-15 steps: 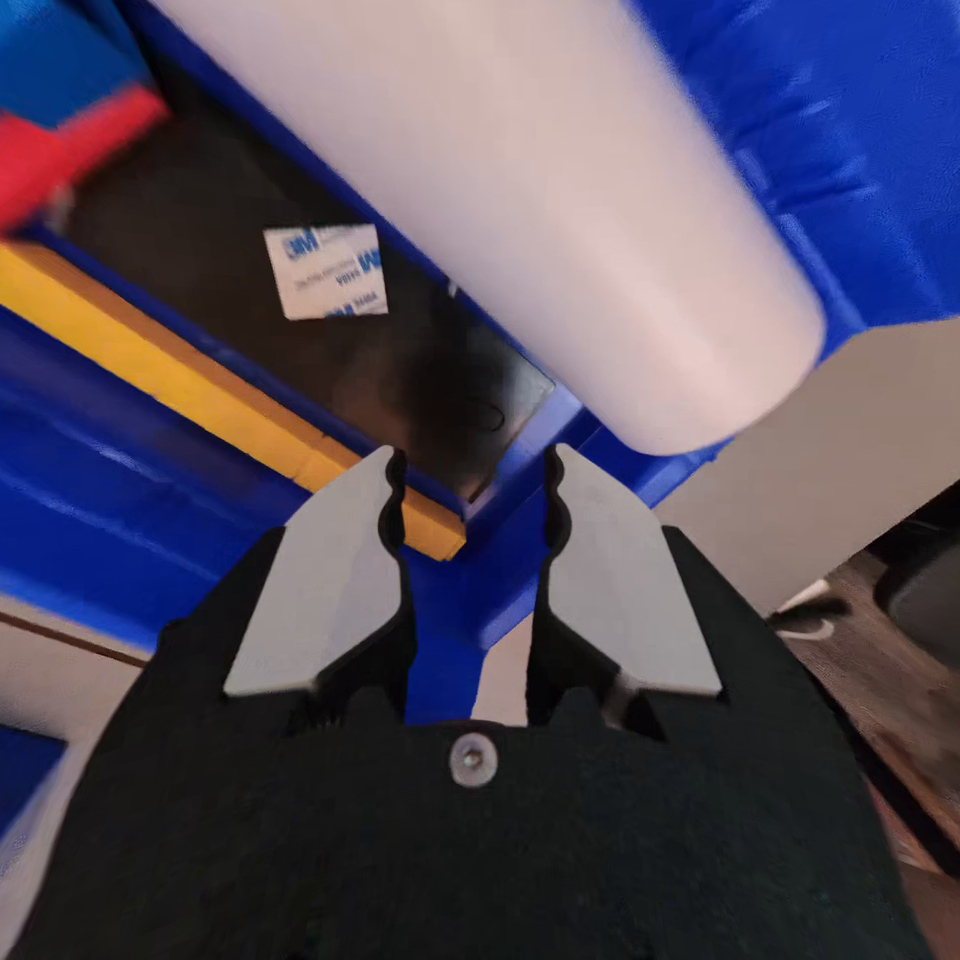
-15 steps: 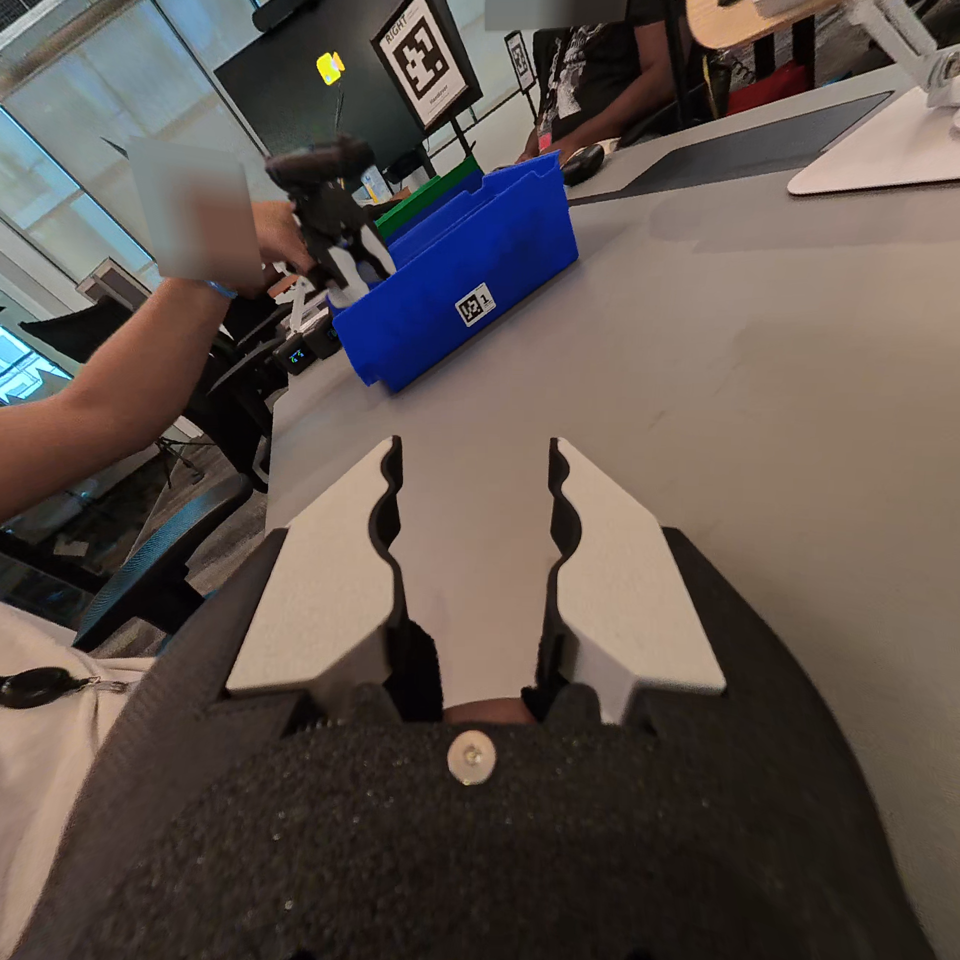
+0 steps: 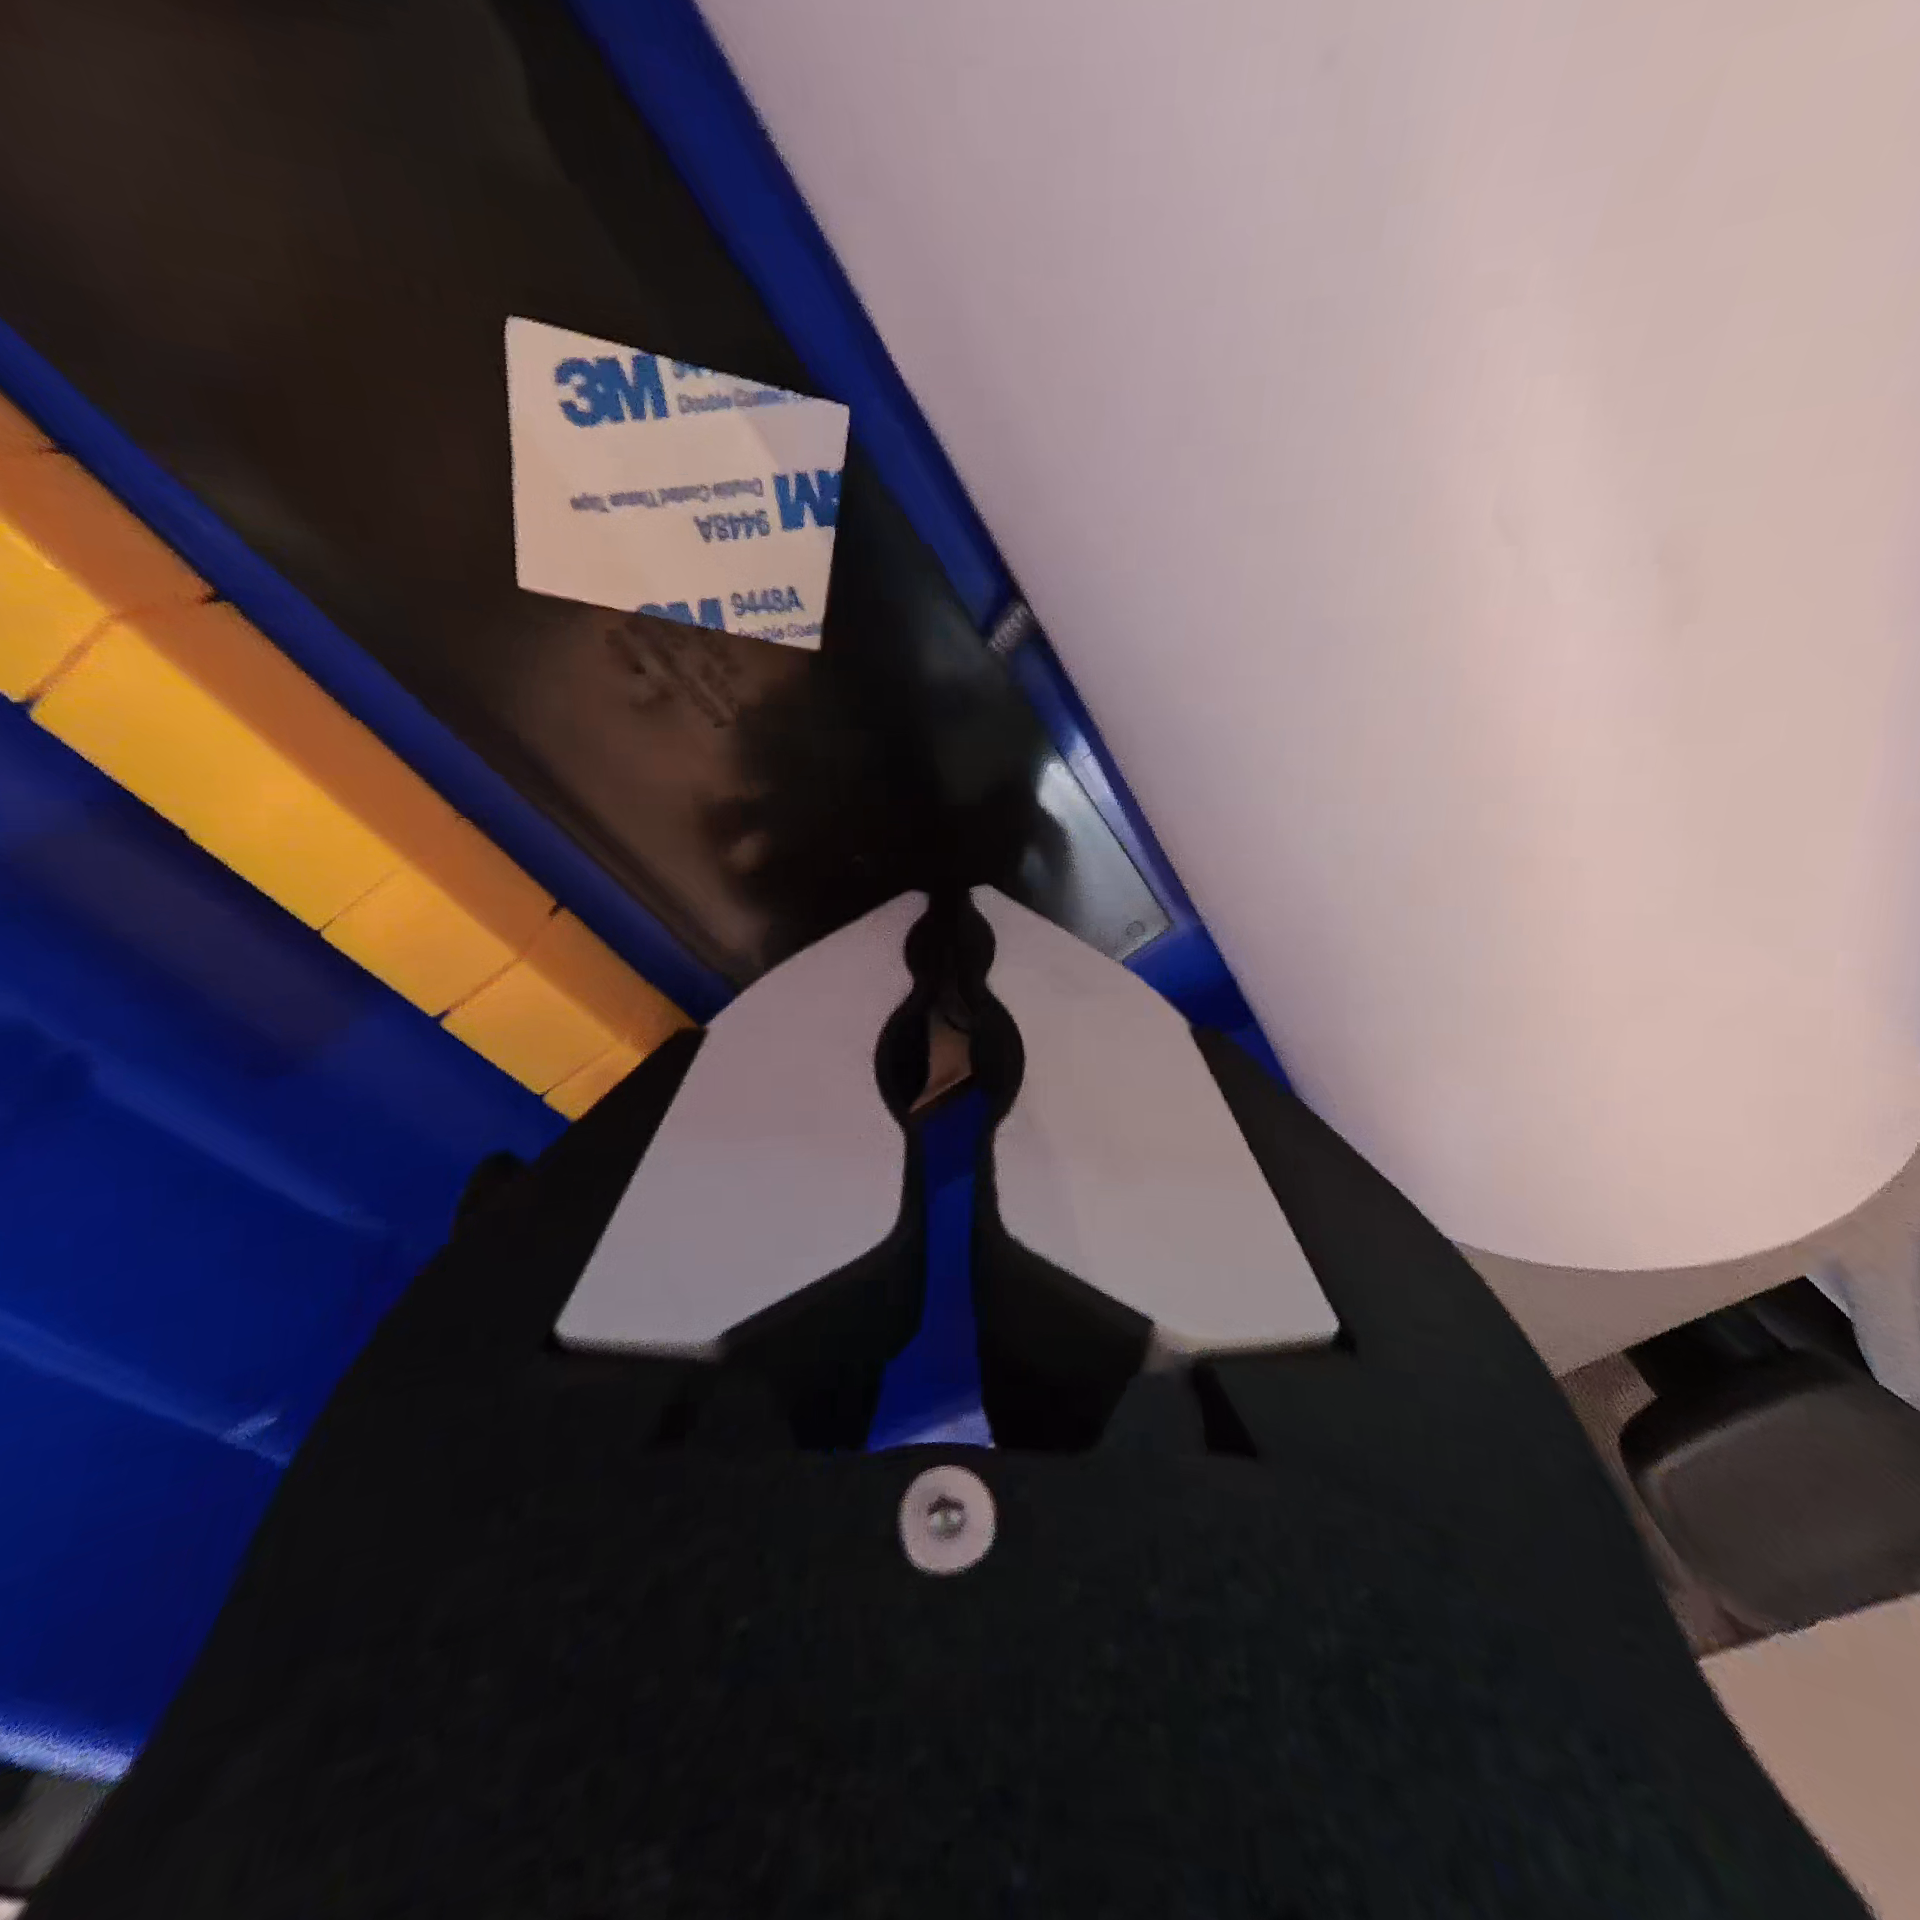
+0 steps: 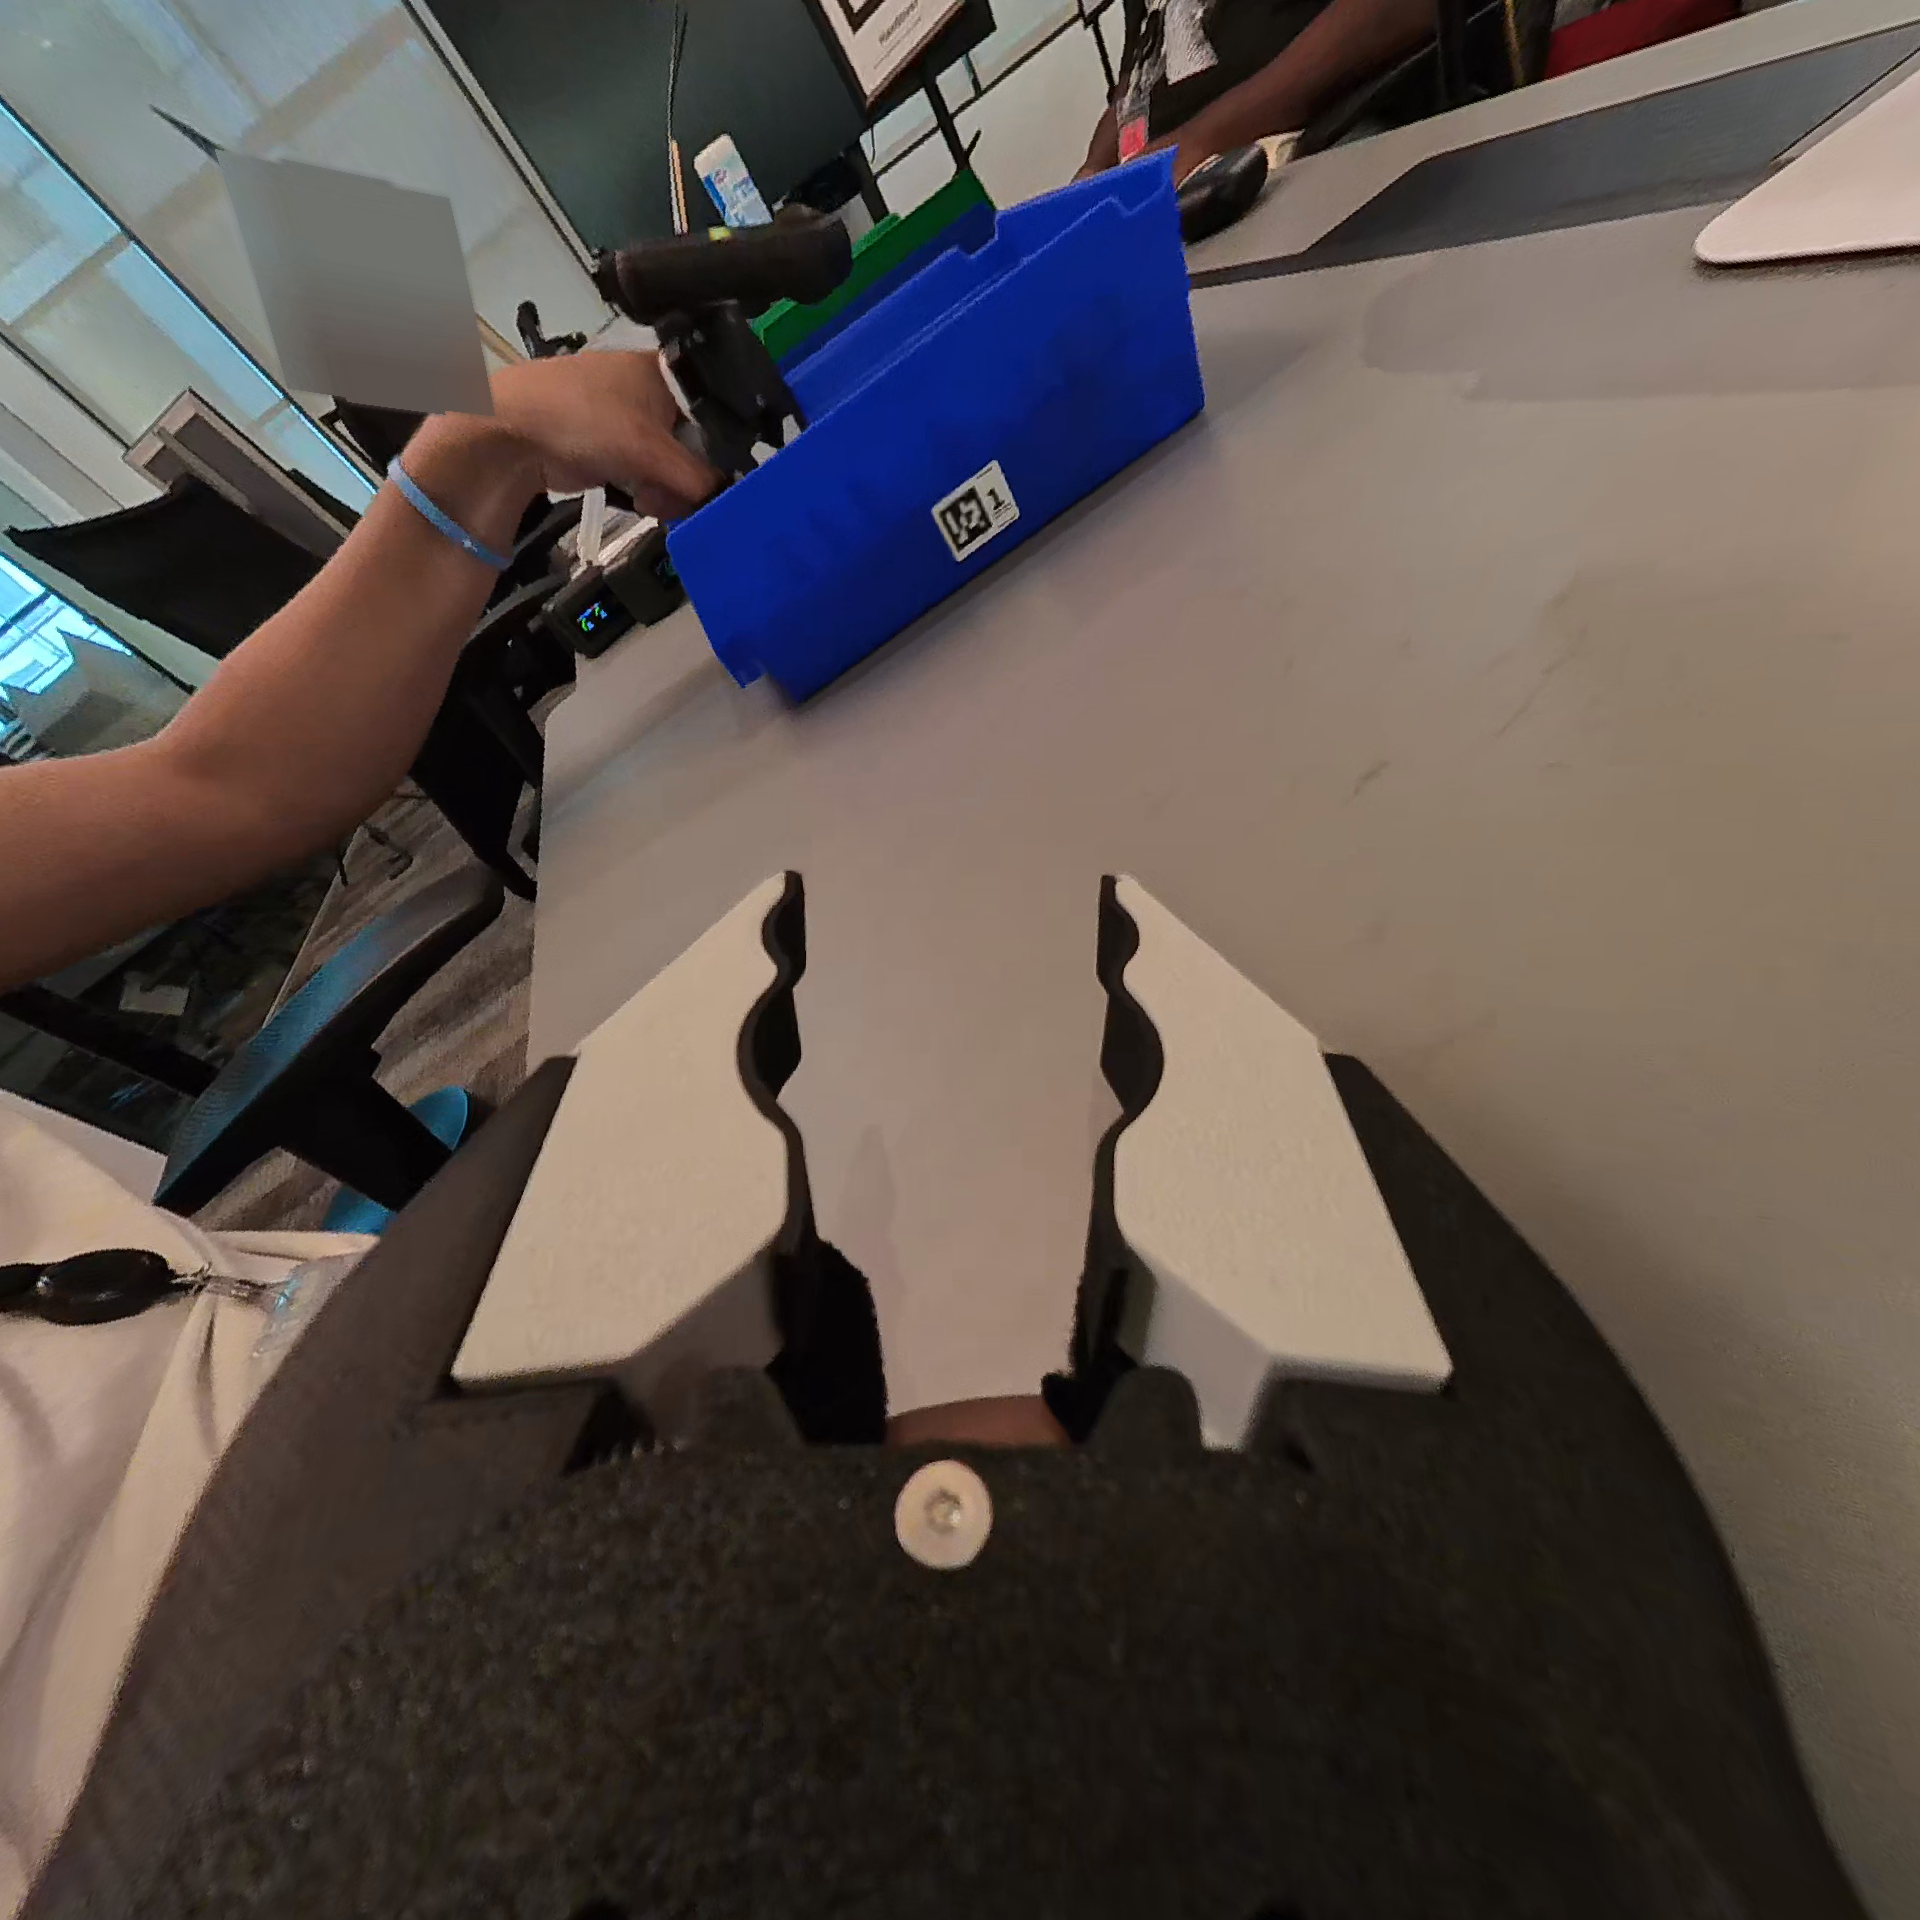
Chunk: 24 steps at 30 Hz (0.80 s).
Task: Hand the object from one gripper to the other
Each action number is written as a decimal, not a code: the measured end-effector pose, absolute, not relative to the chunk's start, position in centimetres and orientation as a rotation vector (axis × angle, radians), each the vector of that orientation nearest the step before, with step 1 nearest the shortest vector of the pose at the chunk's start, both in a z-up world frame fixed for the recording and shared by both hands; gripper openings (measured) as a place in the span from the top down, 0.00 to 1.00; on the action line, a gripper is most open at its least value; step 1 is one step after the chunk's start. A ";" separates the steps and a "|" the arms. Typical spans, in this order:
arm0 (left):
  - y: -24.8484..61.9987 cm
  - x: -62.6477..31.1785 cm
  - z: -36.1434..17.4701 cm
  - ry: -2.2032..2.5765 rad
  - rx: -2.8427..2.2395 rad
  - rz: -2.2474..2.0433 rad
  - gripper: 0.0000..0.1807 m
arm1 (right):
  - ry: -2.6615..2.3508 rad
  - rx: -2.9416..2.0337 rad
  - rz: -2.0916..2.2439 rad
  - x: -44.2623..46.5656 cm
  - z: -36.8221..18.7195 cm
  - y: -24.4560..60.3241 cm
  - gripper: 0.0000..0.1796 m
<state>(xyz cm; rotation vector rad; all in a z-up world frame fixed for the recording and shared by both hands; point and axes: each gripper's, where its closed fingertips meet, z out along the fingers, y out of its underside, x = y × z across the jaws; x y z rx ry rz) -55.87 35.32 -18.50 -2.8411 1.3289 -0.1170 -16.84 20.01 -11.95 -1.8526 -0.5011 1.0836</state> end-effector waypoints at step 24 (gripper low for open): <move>33.6 -31.9 0.3 1.021 -1.819 0.003 1.00 | -0.678 -1.705 0.964 -24.1 -9.0 26.0 0.70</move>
